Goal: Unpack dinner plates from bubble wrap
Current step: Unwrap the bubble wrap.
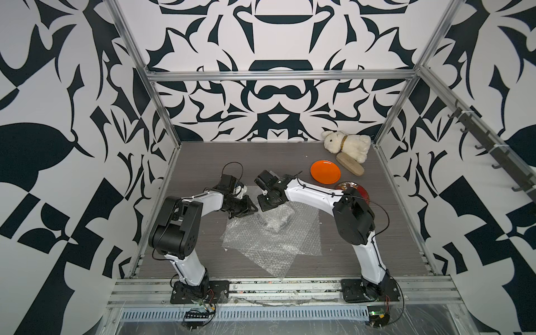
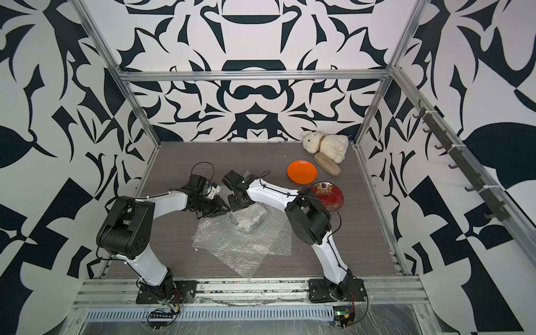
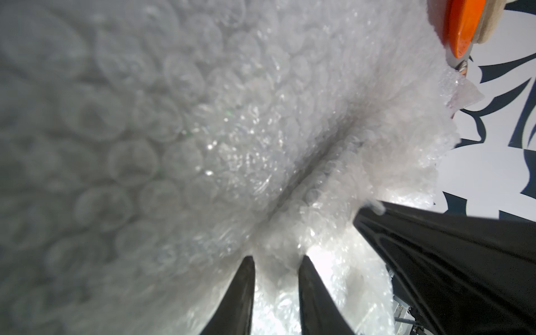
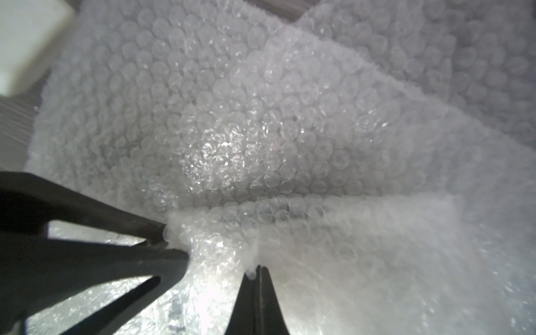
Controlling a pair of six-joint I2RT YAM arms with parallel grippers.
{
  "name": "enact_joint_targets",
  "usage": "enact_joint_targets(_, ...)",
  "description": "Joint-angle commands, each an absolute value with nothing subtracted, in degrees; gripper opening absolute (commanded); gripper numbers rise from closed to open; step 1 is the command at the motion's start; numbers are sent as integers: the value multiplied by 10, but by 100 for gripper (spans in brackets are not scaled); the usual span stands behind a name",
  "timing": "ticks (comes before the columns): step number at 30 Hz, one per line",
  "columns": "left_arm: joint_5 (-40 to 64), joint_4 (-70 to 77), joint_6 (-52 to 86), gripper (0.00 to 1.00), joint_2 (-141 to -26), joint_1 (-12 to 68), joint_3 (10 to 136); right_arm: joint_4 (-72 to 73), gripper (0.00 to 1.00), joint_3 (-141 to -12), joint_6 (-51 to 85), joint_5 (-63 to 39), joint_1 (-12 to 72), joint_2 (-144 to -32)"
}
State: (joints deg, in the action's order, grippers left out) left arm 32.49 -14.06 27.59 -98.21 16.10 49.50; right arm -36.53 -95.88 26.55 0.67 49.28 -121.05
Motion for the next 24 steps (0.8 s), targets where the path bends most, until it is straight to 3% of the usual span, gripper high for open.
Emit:
enact_joint_targets(1,301,-165,276,29,-991,161,494,-343,0,-935,270,14,486,-1160)
enact_joint_targets(24,301,-165,279,29,-981,160,494,-230,0,-768,296,23,469,-1015)
